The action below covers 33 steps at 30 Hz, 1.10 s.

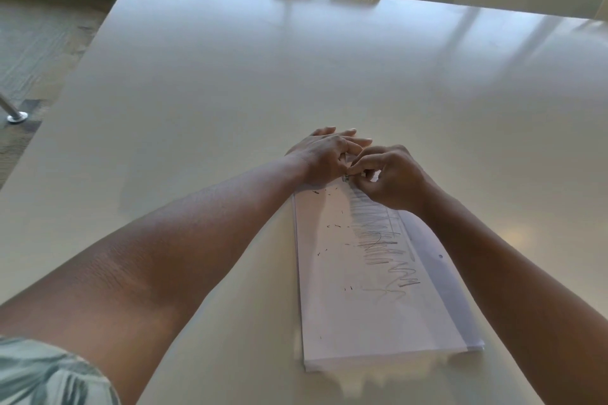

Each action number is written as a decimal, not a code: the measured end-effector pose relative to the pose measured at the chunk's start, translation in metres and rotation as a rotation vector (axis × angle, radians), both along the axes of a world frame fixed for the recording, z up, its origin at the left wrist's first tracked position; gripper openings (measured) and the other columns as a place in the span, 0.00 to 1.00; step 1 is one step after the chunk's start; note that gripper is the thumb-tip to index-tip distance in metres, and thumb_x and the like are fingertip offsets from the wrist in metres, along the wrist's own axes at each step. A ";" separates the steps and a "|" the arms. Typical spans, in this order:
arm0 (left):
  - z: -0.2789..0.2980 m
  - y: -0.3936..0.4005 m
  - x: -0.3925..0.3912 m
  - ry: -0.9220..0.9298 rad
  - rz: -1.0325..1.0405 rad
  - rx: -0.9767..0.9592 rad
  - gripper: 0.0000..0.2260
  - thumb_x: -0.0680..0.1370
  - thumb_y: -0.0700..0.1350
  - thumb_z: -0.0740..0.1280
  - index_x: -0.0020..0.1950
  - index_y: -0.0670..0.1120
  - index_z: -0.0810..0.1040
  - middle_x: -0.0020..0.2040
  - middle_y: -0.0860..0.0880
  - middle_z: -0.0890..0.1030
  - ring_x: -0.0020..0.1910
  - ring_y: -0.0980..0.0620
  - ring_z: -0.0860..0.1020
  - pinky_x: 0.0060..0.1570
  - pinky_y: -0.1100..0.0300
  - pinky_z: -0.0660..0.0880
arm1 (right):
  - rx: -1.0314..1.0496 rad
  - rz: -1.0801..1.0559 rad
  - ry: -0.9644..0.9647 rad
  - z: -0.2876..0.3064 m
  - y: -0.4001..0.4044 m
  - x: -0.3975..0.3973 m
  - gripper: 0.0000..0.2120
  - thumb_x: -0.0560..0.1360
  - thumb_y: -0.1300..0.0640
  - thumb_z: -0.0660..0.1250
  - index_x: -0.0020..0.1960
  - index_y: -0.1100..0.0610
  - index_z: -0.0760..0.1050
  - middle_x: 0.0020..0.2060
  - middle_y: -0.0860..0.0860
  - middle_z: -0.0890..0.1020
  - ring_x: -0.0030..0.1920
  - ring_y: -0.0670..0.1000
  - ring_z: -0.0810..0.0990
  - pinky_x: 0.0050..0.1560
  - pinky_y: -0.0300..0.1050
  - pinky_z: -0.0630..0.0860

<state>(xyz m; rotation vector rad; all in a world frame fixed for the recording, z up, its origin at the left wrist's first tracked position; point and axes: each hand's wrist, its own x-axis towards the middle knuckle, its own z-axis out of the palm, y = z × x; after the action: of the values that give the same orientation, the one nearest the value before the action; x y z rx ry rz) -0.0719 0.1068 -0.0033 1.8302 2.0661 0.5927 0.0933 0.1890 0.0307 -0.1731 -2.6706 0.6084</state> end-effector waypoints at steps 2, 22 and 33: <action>0.001 -0.001 0.000 0.001 -0.010 0.001 0.21 0.82 0.48 0.54 0.68 0.64 0.78 0.78 0.64 0.66 0.81 0.62 0.55 0.81 0.54 0.48 | 0.003 -0.061 0.052 -0.004 0.001 -0.004 0.07 0.69 0.68 0.74 0.44 0.60 0.86 0.40 0.52 0.86 0.39 0.27 0.76 0.44 0.26 0.73; 0.004 -0.002 0.002 -0.005 0.024 -0.017 0.23 0.81 0.43 0.55 0.70 0.63 0.77 0.78 0.64 0.66 0.81 0.62 0.55 0.81 0.54 0.47 | -0.021 0.108 -0.080 0.008 0.006 0.007 0.04 0.69 0.62 0.78 0.44 0.57 0.87 0.40 0.49 0.86 0.35 0.42 0.82 0.42 0.32 0.78; 0.002 -0.002 0.001 0.021 -0.002 -0.003 0.18 0.85 0.50 0.56 0.70 0.62 0.78 0.79 0.63 0.65 0.81 0.60 0.55 0.81 0.53 0.47 | 0.011 0.013 0.050 -0.003 0.010 -0.002 0.04 0.69 0.65 0.77 0.44 0.59 0.86 0.41 0.52 0.86 0.36 0.35 0.79 0.42 0.32 0.78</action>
<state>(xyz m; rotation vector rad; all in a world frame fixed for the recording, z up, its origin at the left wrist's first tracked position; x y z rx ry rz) -0.0707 0.1050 -0.0014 1.8446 2.0771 0.5715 0.0918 0.1995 0.0275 -0.1352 -2.6288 0.5943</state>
